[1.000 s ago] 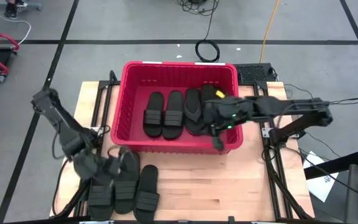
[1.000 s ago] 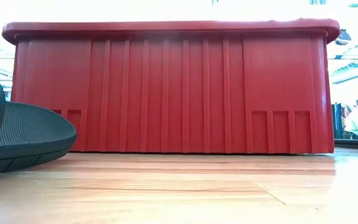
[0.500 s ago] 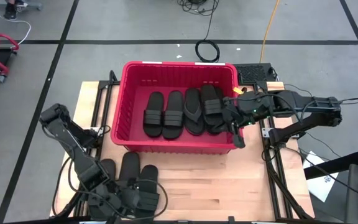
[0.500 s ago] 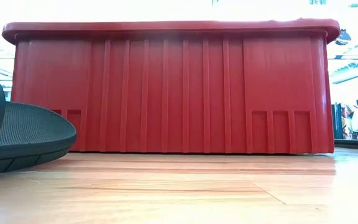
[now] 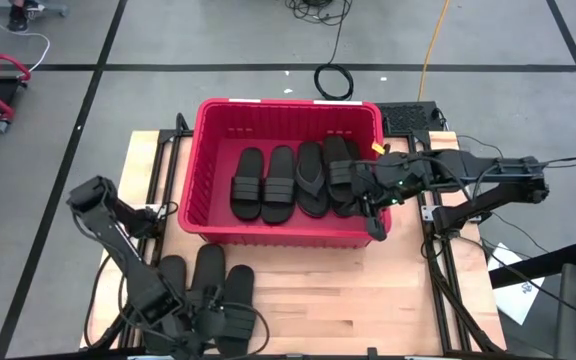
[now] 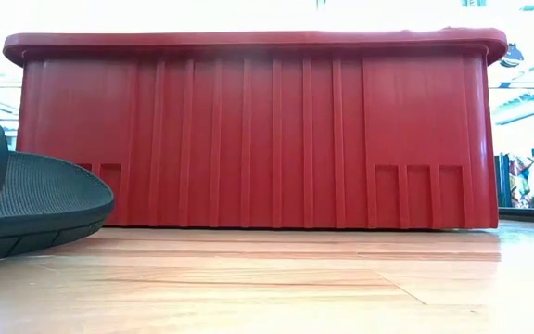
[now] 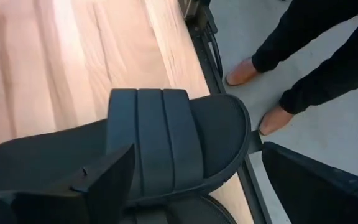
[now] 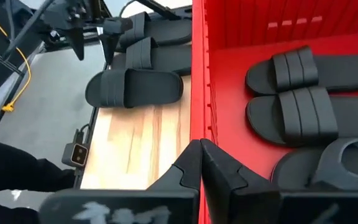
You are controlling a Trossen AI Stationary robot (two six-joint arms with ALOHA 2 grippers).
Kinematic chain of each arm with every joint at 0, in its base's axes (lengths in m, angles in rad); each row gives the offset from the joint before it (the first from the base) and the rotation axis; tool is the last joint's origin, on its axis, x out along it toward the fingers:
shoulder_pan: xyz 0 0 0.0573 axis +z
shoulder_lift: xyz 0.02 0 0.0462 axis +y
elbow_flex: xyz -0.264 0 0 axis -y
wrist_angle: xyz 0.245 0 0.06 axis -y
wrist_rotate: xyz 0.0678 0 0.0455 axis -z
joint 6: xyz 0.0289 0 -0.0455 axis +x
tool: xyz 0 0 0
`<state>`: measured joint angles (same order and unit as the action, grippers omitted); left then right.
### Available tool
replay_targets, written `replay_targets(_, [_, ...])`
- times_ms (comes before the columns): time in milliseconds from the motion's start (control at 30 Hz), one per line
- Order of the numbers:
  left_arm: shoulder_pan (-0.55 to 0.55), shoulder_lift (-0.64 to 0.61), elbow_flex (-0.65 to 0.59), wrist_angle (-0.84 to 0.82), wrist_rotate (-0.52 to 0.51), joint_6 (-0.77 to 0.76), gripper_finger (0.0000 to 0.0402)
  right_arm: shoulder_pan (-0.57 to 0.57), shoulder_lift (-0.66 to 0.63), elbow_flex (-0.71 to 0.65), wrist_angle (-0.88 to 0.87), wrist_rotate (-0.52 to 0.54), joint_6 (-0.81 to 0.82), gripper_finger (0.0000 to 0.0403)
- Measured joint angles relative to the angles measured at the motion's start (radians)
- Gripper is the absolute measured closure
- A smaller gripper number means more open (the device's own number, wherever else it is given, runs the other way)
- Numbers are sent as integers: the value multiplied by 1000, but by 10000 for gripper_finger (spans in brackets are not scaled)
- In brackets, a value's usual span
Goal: Pick and place slides into bin
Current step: Put the slide into the red bin
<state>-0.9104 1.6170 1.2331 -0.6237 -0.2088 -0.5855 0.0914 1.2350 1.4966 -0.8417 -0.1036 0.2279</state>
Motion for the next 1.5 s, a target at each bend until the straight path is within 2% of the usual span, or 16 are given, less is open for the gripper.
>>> replay_targets(200, [-1, 52, -1, 122, 23, 12, 45, 0, 0, -51, -1, -3, 30, 401])
replay_targets(300, [-2, 82, 2, 141, -29, 21, 52, 2, 0, -74, -1, -30, 30, 401])
replay_targets(400, [6, 128, 0, 93, -64, -2, 65, 2, 0, -91, -1, -65, 30, 401])
replay_targets(500, [13, 172, 1, 70, -43, 7, 82, 2, 0, -100, -8, -106, 23, 401])
replay_targets(733, [21, 246, 4, 55, -41, -20, 131, 2, -5, -101, -32, -112, 17, 401])
replay_targets(933, [54, 249, 6, 25, -15, -18, 182, 2, -25, -101, -39, -134, 14, 401])
replay_targets(1033, [68, 249, 6, 15, 3, -3, 221, 2, -34, -101, -39, -134, 14, 401])
replay_targets(1133, [82, 250, 6, -1, 5, 21, 283, 2, -41, -101, -39, -134, 15, 401])
replay_targets(1233, [82, 252, 37, -33, -3, 36, 367, 2, -43, -101, -39, -134, 21, 401])
replay_targets(1267, [81, 253, 58, -54, -8, 53, 382, 2, -43, -101, -39, -134, 21, 401])
replay_targets(1400, [82, 258, 170, -198, -73, 156, 387, 2, -43, -101, -38, -134, 18, 401])
replay_targets(1500, [91, 258, 286, -347, -120, 167, 397, 2, -43, -101, -34, -132, 5, 401])
